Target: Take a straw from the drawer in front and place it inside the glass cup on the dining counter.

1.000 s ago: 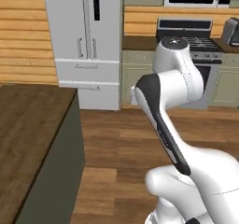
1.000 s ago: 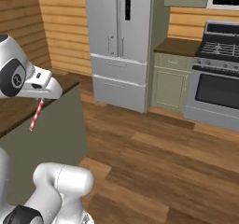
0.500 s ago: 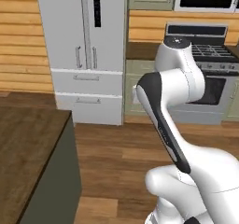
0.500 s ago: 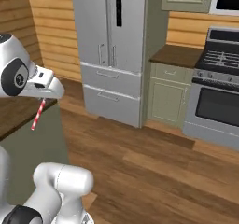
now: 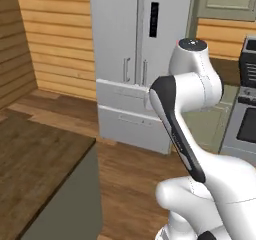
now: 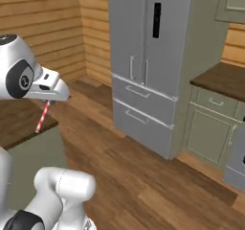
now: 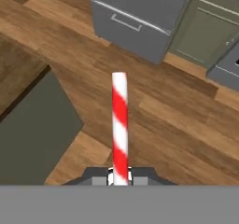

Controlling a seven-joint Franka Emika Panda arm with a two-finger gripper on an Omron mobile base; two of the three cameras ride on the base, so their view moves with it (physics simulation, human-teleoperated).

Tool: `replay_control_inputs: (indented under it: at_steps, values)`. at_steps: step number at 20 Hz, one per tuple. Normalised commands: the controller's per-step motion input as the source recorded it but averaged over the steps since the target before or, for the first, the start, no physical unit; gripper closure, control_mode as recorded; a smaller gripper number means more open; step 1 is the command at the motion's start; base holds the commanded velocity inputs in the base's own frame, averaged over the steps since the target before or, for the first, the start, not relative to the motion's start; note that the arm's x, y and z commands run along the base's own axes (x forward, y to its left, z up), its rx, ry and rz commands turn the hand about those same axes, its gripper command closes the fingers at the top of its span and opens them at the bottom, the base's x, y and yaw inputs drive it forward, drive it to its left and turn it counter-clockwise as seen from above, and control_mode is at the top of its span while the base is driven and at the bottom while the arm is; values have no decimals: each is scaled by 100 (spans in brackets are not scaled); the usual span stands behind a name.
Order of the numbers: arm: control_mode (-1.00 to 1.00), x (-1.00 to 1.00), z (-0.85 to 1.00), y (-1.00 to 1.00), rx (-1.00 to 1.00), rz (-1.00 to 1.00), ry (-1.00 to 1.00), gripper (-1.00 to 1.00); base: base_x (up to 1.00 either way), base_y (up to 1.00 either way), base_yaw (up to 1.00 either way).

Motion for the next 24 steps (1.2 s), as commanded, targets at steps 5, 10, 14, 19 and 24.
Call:
replay_control_inputs:
  at_steps: [5,10,14,19,24]
  values:
    - [100,0,0,0,0,0,0,100,100,-19,62]
    - [100,0,0,0,0,0,0,100,100,-28,63]
    - [100,0,0,0,0,0,0,100,100,-39,60]
    - [100,0,0,0,0,0,0,100,100,-55,55]
    - [100,0,0,0,0,0,0,100,100,-61,52]
